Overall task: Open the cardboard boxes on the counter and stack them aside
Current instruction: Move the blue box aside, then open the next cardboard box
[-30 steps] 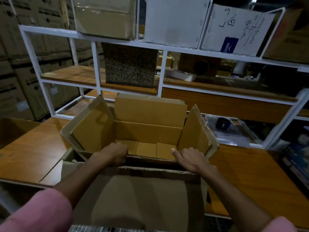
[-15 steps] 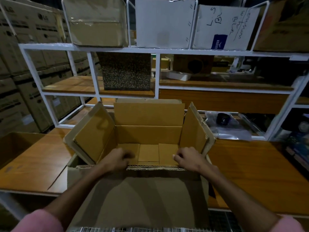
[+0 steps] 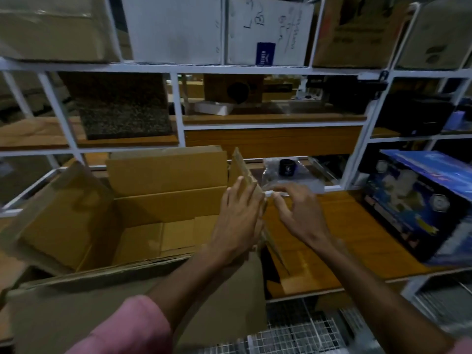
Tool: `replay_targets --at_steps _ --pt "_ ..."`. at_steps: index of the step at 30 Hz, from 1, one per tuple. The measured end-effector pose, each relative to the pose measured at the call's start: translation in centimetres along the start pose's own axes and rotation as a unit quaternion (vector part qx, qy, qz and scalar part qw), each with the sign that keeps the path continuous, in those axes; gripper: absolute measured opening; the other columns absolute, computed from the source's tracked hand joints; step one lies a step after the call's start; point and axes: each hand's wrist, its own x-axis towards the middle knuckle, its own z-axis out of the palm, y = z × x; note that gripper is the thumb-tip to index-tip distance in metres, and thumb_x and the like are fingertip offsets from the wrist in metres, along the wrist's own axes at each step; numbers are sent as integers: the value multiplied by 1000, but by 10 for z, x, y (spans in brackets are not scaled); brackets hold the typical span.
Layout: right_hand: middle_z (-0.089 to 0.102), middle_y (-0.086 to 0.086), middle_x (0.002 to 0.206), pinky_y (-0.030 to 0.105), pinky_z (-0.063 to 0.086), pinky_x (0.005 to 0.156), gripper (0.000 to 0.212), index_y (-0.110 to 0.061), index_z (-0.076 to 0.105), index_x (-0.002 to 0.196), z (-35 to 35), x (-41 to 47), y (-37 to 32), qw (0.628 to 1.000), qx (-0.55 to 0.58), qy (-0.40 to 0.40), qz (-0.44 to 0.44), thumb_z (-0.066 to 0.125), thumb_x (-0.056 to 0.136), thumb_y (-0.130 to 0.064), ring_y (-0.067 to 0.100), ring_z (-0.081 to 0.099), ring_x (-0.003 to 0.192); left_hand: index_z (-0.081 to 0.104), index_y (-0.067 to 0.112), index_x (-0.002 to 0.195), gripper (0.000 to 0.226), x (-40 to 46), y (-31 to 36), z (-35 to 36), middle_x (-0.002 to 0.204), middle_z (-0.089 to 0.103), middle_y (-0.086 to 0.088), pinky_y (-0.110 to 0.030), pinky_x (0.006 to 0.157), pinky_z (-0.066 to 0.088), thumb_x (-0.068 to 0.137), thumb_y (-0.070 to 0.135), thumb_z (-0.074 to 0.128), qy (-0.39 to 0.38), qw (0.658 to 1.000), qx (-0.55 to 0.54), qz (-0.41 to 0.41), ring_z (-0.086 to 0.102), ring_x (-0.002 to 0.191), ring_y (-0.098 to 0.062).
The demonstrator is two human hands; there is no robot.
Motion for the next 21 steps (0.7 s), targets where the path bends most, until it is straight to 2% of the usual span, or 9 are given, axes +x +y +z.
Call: replay_targets --at_steps 4,9,13,16,21 --pt "71 4 110 37 51 86 19 -14 69 111 -40 1 61 998 -18 43 38 61 98 -25 20 61 104 38 17 149 62 48 50 34 163 24 -12 -57 123 14 91 30 57 -19 999 6 37 3 154 -34" --pt "70 5 111 35 50 87 21 -13 69 113 -81 -2 163 994 -25 57 86 60 98 -26 21 62 104 30 16 155 67 110 118 86 166 14 -12 -53 122 2 94 29 55 -77 995 20 58 -3 154 -35" --pt "68 5 113 34 47 89 22 -15 67 114 -117 -11 260 988 -42 48 140 58 99 -29 23 60 106 27 17 155 67 164 178 143 166 11 -11 -53 122 2 95 31 52 -131 989 18 70 -4 153 -35" --pt "67 6 115 42 49 91 27 -16 65 116 -145 -22 335 979 -66 33 191 54 99 -34 27 59 108 23 19 157 68 201 224 184 167 6 -10 -53 122 2 96 32 51 -175 981 17 80 -5 153 -34" --pt "67 12 113 44 46 91 28 -13 66 113 -193 -30 432 963 -130 53 230 55 96 -32 33 57 108 18 19 158 69 250 287 240 169 -2 -9 -56 122 2 98 34 49 -234 968 11 94 -11 153 -34"
